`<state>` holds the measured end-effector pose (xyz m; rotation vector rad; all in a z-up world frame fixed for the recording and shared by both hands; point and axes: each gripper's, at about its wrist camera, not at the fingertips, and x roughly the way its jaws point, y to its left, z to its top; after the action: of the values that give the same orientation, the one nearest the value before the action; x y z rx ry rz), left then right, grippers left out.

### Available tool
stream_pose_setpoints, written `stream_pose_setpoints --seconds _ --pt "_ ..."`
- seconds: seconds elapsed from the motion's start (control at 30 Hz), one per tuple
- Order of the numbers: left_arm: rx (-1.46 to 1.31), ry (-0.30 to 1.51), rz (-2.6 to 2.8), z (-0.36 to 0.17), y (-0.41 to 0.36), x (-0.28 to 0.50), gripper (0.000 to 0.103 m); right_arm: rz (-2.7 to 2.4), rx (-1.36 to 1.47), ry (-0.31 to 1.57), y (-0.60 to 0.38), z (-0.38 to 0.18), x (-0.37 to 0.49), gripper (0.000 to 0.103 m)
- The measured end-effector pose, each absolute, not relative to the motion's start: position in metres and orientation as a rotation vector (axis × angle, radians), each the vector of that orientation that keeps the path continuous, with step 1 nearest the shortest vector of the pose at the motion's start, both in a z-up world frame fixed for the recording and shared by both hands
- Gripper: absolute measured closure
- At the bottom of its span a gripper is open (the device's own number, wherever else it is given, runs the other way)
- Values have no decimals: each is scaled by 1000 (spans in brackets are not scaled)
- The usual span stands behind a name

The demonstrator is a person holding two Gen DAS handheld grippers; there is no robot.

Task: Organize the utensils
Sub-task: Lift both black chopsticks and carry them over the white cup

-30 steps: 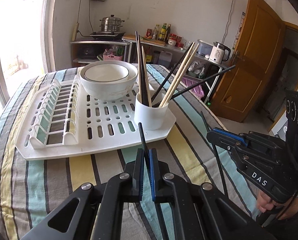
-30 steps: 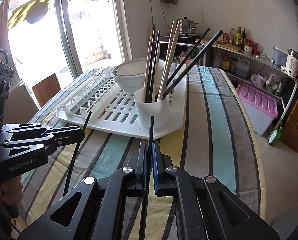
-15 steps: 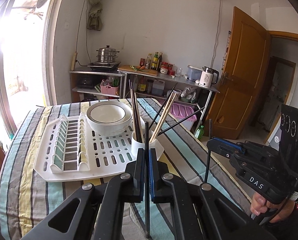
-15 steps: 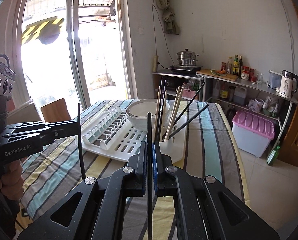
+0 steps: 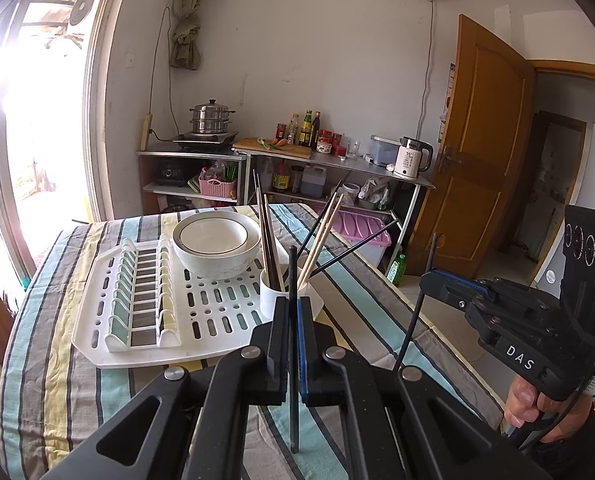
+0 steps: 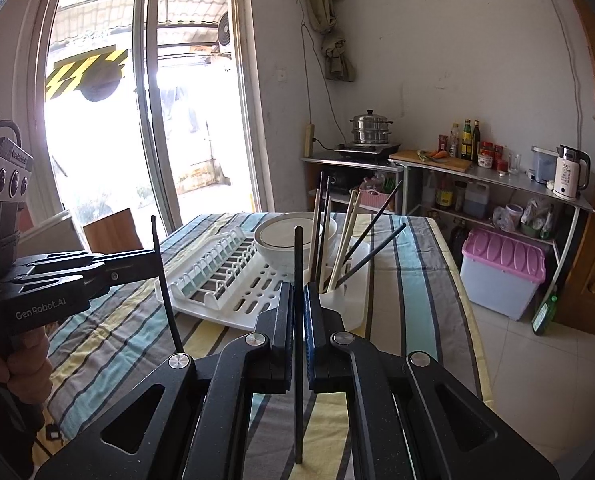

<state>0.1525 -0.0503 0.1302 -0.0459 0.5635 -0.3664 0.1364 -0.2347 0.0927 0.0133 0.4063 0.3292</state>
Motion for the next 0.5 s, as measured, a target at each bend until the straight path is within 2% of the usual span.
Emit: stream_pose_setpoints --seconds 0.5 --pt "-14 552 -346 151 -45 182 100 339 21 377 -232 112 152 99"
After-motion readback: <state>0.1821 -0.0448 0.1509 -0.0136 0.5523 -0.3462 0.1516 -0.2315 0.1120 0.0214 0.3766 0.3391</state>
